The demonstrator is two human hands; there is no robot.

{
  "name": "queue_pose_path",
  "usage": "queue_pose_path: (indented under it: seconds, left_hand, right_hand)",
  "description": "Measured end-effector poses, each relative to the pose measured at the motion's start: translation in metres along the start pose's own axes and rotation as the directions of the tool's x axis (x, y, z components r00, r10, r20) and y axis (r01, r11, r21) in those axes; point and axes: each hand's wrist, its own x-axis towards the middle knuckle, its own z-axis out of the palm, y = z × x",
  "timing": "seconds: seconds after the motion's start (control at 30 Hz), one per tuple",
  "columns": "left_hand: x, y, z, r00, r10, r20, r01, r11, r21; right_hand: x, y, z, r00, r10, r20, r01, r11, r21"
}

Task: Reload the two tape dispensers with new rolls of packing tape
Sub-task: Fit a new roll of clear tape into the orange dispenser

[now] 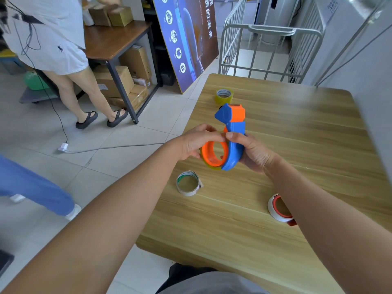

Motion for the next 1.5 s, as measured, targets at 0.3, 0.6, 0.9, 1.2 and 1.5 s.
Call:
queue_pose_path:
  seconds: [0.3, 0.6, 0.9, 1.2, 1.5]
  left_hand:
    - [0.002, -0.006, -0.007, 0.961, -0.275, -0.026, 0.221, 0.82, -0.527]
    - [-0.001, -0.005, -0.008, 0.994, -0.077, -0.079, 0.072, 0.996, -0.059]
    - [0.001, -0.016, -0.024, 0.972, -0.203, 0.118, 0.224, 0.952, -0.21]
    - [-0.004, -0.015, -0.041, 0.939, -0.243, 0.244, 0.281, 0.95, -0.133]
    - [-0.005, -0.013, -0.028, 0.955, -0.208, 0.213, 0.246, 0.954, -0.17]
  right_hand:
    - [0.002, 0.004, 0.011, 0.998, -0.061, -0.009, 0.06, 0.998, -0.032]
    - [0.005, 0.001, 0.008, 0.997, -0.065, 0.033, 0.066, 0.997, -0.025]
    - [0.0, -0.001, 0.012, 0.998, -0.032, 0.06, 0.04, 0.989, -0.144]
    - [-0.005, -0.008, 0.012, 0.991, 0.058, 0.122, -0.037, 0.985, -0.169]
    - [-0.004, -0.011, 0.014, 0.976, 0.087, 0.201, -0.052, 0.984, -0.173]
